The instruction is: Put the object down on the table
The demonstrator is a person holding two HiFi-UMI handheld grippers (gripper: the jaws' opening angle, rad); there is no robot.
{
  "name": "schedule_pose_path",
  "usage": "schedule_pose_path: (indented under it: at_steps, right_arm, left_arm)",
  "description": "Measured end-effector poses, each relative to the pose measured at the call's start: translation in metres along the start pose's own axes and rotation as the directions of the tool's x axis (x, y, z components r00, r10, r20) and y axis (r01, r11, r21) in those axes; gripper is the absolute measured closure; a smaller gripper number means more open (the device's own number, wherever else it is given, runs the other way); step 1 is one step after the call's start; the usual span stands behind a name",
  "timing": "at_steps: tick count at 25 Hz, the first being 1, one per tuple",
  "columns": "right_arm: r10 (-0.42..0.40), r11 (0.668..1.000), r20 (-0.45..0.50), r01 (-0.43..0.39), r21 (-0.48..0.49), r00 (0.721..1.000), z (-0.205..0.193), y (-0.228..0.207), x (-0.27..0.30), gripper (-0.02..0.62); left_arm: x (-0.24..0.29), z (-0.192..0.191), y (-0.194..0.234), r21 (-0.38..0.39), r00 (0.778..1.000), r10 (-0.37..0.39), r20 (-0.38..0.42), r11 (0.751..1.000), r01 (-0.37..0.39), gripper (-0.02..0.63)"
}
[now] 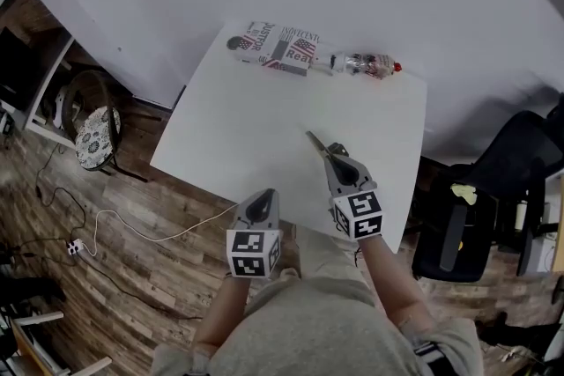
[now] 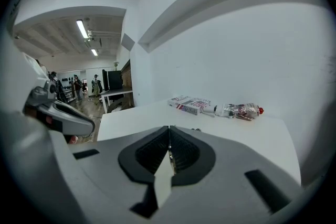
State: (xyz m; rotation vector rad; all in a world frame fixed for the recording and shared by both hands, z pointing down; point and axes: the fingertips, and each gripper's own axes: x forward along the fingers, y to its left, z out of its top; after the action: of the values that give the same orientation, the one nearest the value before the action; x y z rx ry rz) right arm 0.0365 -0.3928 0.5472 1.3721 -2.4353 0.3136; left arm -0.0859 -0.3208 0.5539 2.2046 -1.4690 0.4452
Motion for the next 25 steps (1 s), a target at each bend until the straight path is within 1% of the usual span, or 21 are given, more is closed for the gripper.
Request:
schedule_pose_path:
  at_steps: [14, 20, 25]
  right_arm:
    - [-0.003, 1.0, -0.128, 0.0, -0.021, 0.992, -0.035, -0.014, 0.042, 0.586]
    - [-0.009, 1.0, -0.153, 0.005, -0.03, 0.988, -0.042, -0.016, 0.047, 0.586]
    - [-0.016, 0.999, -0.149, 0.01, -0.043, 0.989, -0.043, -0.018, 0.047, 0.586]
  left_arm:
    - [0.014, -0.001, 0.001, 0.003, 1.0, -0.004, -0.023, 1.0, 0.004, 0.591]
    - [0.015, -0.002, 0.003, 0.002, 1.0, -0.004, -0.024, 1.0, 0.004, 0.591]
    - [0.014, -0.003, 0.003, 0.001, 1.0, -0.004, -0.025, 1.0, 0.004, 0.591]
